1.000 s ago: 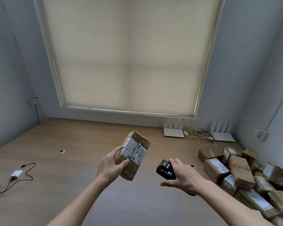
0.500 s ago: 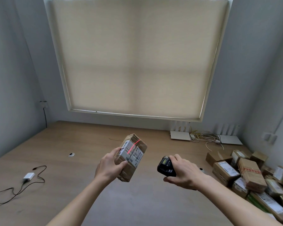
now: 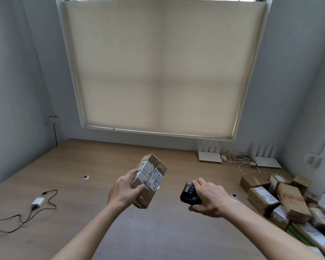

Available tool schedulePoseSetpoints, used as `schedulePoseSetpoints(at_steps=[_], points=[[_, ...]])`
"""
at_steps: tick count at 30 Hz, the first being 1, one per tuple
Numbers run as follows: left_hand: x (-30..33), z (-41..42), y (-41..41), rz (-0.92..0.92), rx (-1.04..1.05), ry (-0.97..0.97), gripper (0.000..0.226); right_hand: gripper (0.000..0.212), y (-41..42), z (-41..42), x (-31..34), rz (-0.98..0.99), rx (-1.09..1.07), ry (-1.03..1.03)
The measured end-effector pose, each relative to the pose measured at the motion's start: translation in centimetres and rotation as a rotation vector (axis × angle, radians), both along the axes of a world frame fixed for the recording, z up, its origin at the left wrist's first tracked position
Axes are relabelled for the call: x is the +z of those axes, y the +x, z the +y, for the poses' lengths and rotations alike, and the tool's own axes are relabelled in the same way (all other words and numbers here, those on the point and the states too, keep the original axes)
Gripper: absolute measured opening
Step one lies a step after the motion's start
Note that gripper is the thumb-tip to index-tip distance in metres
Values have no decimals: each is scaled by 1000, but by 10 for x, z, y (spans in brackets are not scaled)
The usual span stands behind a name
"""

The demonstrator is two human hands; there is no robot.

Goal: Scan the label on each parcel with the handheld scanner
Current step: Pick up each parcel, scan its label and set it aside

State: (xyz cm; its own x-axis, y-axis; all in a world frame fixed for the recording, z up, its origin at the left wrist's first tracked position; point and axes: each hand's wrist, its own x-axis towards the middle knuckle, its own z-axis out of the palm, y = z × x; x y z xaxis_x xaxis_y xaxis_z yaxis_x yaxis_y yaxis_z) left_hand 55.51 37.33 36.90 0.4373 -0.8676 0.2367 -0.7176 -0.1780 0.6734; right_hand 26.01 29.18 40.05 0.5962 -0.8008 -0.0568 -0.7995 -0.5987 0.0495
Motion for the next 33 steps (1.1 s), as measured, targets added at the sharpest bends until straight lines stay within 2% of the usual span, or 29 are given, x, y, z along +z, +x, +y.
schedulePoseSetpoints(at_steps=[4, 9, 14, 17, 20, 28, 33], points=[[1, 3, 5, 21, 8, 10, 63, 77, 7, -1, 1, -35, -7, 22], [7, 18, 22, 133, 40, -2, 60, 78, 28, -1, 2, -208, -58, 129], [10, 48, 53, 440, 125, -61, 67, 59, 90, 7, 8, -503, -9, 270], [7, 66, 77, 639, 196, -107, 58, 65, 143, 15, 10, -636, 78, 384], [5, 89, 103, 754, 279, -166, 50, 66, 199, 26, 11, -714, 203, 509], [-2, 189, 163, 788, 552, -320, 36, 58, 330, 79, -7, -788, 531, 867], [-17, 272, 193, 762, 718, -327, 47, 56, 399, 134, -29, -717, 730, 983]])
